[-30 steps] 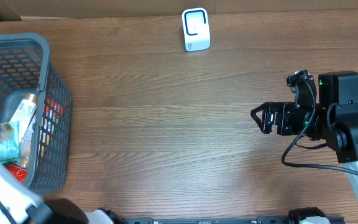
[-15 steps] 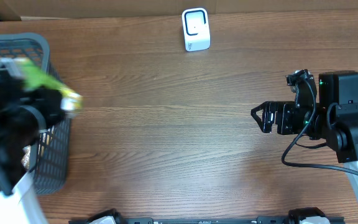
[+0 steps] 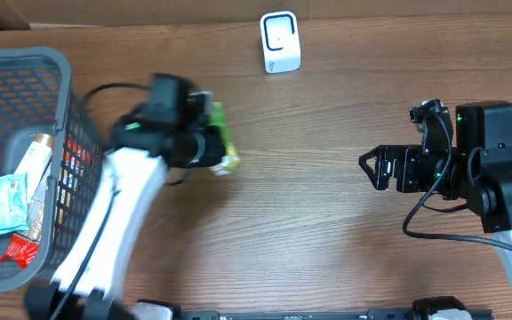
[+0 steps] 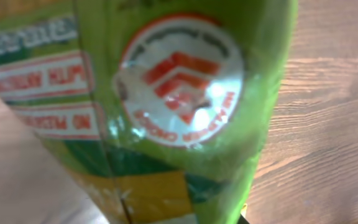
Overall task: Scan the item barcode
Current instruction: 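Carry the green pouch out and set it on the table center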
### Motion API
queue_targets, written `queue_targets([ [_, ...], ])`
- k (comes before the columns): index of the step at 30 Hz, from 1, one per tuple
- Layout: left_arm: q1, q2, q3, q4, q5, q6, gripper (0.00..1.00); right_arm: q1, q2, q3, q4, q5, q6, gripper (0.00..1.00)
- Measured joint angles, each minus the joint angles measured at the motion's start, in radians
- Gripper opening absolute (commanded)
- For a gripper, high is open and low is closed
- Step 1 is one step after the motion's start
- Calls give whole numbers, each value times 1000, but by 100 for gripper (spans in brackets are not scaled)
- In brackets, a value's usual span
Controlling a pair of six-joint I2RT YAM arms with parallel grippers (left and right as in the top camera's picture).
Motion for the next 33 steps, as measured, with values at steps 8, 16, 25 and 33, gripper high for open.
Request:
queue_targets([
  [8,-240,260,-3,188,0,-127,7,0,0,0,0,0,0,100],
  [16,-391,365,-6,256,5,-293,52,0,0,0,-6,0,0,100],
  [25,-354,365,101,105,-34,-324,61,0,32,0,-10,0,0,100],
  [33,-94,320,616,-350,-203,-284,61,0,60,0,-18,0,0,100],
])
